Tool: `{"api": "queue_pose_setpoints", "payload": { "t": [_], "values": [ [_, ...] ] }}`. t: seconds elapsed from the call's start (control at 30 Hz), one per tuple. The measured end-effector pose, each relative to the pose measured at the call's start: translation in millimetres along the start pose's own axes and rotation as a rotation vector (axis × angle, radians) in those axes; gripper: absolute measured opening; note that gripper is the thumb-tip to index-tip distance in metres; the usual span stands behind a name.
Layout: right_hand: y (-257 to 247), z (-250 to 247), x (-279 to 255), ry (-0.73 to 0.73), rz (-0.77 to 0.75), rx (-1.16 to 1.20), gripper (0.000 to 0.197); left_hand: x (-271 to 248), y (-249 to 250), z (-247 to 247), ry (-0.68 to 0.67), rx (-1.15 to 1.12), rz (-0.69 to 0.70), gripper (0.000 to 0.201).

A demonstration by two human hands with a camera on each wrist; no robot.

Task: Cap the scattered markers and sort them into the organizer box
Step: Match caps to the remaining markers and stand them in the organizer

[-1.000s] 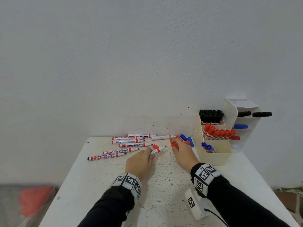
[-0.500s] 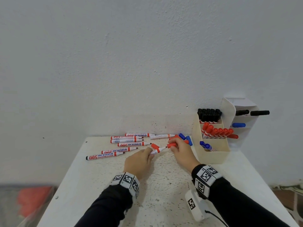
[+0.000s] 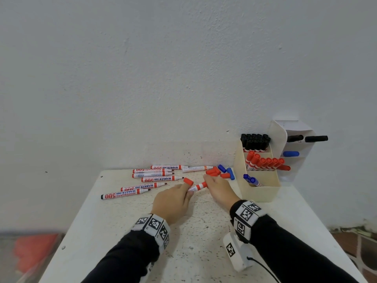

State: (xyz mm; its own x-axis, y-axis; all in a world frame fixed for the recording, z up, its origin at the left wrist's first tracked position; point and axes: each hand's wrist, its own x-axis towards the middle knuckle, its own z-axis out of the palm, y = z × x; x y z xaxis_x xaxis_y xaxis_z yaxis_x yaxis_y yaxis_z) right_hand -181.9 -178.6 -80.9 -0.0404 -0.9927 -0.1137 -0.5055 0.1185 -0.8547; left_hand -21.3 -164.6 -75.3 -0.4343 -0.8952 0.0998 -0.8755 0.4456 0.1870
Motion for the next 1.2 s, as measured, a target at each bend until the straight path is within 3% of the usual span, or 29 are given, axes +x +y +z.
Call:
{"api": "queue_pose_setpoints", "payload": {
  "t": [0.13,0.3,0.47,0.7,0.77,0.83,0.9,0.97,1.2],
  "values": [
    [-6,0,-4,0.034,-0.070,0.047,0.039,4,3,-6,-0.045,-0.032,-0.015,0.036],
    [-14,-4,-7,0.052,-0.162,0.045,0.044,10,8,-17,-0.215,-0.384,-0.050,0.041],
    [-12,-4,-9,0.054,-0.166,0.058,0.046,13,11,-27,-0.340,-0.552,-0.106,0.045],
    [-14,-3,-11,0.110,-0.279,0.037,0.036,13,1,-15,-0.242,-0.458,-0.121,0.040],
    [-18,-3,-11,0.169,-0.311,0.061,0.031,14,-7,-12,-0.134,-0.333,-0.180,0.037],
    [-23,-5,-11,0.261,-0.331,0.120,0.027,15,-22,-10,-0.042,-0.161,-0.380,0.035],
    [-27,-9,-11,0.322,-0.345,0.154,0.024,10,-34,-15,-0.090,-0.013,-0.592,0.041],
    [-30,-12,-12,0.346,-0.365,0.141,0.018,5,-44,-17,-0.116,0.099,-0.690,0.046],
    [-31,-14,-10,0.496,-0.461,0.066,0.013,-8,-57,-11,-0.120,0.267,-0.651,0.033]
  ]
}}
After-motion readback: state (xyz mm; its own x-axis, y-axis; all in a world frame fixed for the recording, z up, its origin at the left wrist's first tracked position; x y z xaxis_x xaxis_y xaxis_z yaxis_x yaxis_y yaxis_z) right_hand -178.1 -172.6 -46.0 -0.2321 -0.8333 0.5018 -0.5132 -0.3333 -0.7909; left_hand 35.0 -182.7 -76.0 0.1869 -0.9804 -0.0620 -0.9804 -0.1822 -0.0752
